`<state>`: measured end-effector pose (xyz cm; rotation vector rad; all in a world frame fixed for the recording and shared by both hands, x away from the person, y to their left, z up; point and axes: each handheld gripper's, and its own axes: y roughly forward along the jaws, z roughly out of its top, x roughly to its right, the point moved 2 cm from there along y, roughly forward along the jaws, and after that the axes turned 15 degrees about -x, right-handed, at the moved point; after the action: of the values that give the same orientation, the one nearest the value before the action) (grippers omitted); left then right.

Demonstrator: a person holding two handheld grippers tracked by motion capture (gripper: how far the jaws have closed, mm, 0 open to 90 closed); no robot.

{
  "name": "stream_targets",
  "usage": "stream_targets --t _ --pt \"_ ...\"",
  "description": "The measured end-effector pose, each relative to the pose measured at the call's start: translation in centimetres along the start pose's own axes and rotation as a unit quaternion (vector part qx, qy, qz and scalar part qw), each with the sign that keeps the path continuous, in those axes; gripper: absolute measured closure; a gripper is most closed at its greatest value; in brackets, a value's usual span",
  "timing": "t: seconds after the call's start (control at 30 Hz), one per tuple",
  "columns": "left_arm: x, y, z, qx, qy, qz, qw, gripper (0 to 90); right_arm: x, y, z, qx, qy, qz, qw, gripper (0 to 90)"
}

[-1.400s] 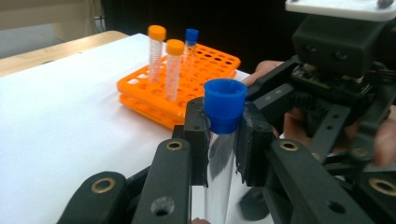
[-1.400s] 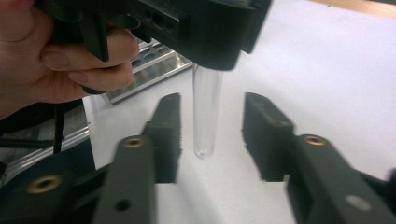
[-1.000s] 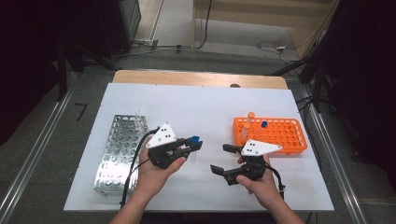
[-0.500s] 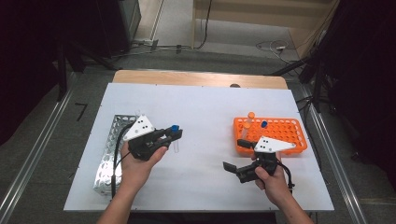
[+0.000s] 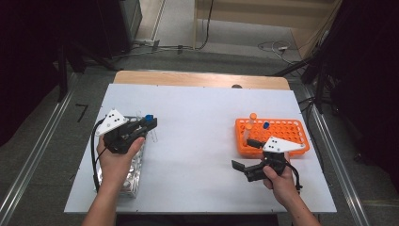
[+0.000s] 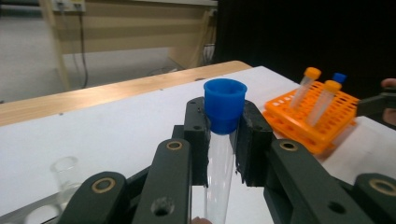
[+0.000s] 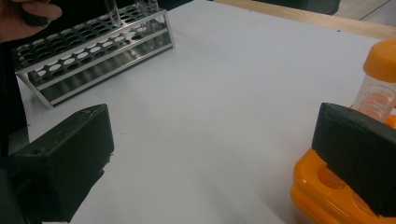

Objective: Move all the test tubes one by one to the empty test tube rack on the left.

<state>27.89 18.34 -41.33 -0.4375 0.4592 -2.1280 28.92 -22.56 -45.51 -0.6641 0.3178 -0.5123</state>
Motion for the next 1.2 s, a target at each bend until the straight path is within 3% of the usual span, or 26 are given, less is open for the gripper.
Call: stream_targets --t 0.33,0.73,1.03,1.2 --pt "-2.3 -0.6 -0.9 0.01 -0.017 0.053 0.9984 76.7 0.7 -0.2 -0.3 0.0 0.008 -0.012 0.9999 0.0" --pt "-3.8 -0.3 -1.7 0.019 -0.037 0.103 0.9939 76.7 1.0 -0.2 -0.5 0.0 0.011 -0.021 0.9997 0.0" --pt "-4.0 0.4 -2.1 -0.007 -0.032 0.118 0.9924 76.7 1.6 -0.4 -0.7 0.002 0.016 -0.033 0.9993 0.0" --pt "-3.9 0.6 -2.3 -0.042 -0.037 0.123 0.9909 76.7 2.0 -0.5 -0.8 0.003 0.022 -0.041 0.9989 0.0"
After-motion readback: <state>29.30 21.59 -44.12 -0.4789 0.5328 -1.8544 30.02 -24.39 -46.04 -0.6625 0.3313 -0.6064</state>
